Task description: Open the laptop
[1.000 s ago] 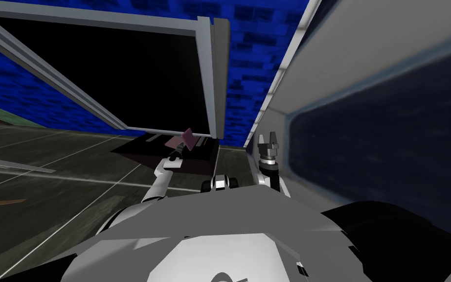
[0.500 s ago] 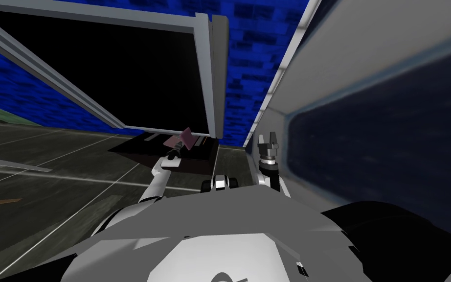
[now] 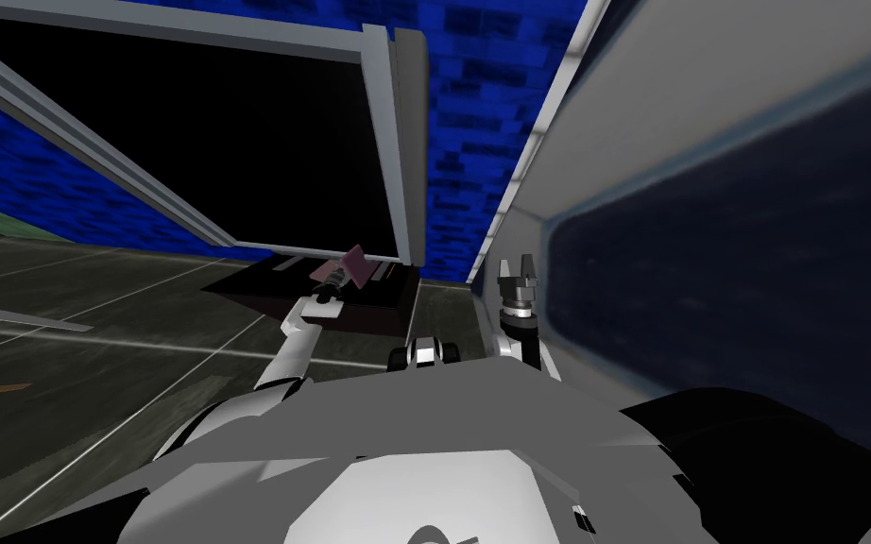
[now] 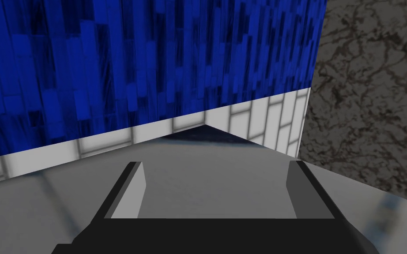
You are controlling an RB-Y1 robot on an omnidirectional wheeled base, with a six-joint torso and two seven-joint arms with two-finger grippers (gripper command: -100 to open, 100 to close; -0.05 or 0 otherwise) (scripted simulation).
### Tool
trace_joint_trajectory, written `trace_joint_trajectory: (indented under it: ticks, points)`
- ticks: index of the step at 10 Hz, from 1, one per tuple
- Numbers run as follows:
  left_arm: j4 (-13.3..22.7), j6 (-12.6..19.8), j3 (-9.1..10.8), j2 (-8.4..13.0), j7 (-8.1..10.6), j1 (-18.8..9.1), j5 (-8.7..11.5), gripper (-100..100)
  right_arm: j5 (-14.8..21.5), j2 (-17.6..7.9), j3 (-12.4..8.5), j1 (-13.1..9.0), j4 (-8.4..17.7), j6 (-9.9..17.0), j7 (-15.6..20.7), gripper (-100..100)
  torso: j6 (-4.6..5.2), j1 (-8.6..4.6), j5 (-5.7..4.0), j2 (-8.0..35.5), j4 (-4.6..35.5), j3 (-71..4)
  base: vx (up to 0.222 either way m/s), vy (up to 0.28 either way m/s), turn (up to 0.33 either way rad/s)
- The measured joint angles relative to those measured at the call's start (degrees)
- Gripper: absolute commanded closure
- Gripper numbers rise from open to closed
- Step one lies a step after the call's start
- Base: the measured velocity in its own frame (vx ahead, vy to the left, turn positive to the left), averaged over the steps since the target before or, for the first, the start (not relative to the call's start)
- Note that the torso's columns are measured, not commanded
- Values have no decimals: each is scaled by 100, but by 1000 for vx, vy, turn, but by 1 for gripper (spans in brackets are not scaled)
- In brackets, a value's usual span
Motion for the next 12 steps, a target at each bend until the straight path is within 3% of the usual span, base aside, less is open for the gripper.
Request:
trace_joint_trajectory:
  ticks: [4, 5, 6, 8, 12]
  points:
    - [-113, 10, -27, 58, -115, -79, -175, -100, 0, 0, 0, 1, 0, 0, 0, 0, -76, 118, 50, -71, -56, -45, -13, -39, -20]
    - [-113, 11, -27, 57, -115, -79, -174, 100, 0, -1, -1, 1, 0, 0, 0, 0, -85, 137, 59, -65, -58, -42, -1, -7, -2]
    - [-113, 11, -28, 57, -115, -79, -174, 100, 0, -1, -1, 1, 0, 0, 0, 0, -87, 135, 59, -58, -57, -37, -19, 85, -86]
    - [-52, 249, -85, 41, -29, -258, 36, 100, 0, -3, -2, -1, 1, 0, 0, 0, -88, 172, 65, -46, -49, -28, -70, 183, -82]
    - [25, 725, -154, 48, 141, -569, 409, 100, 0, -2, -2, 0, 0, 0, 0, 0, -86, 108, 49, -61, -57, -39, -63, 144, -64]
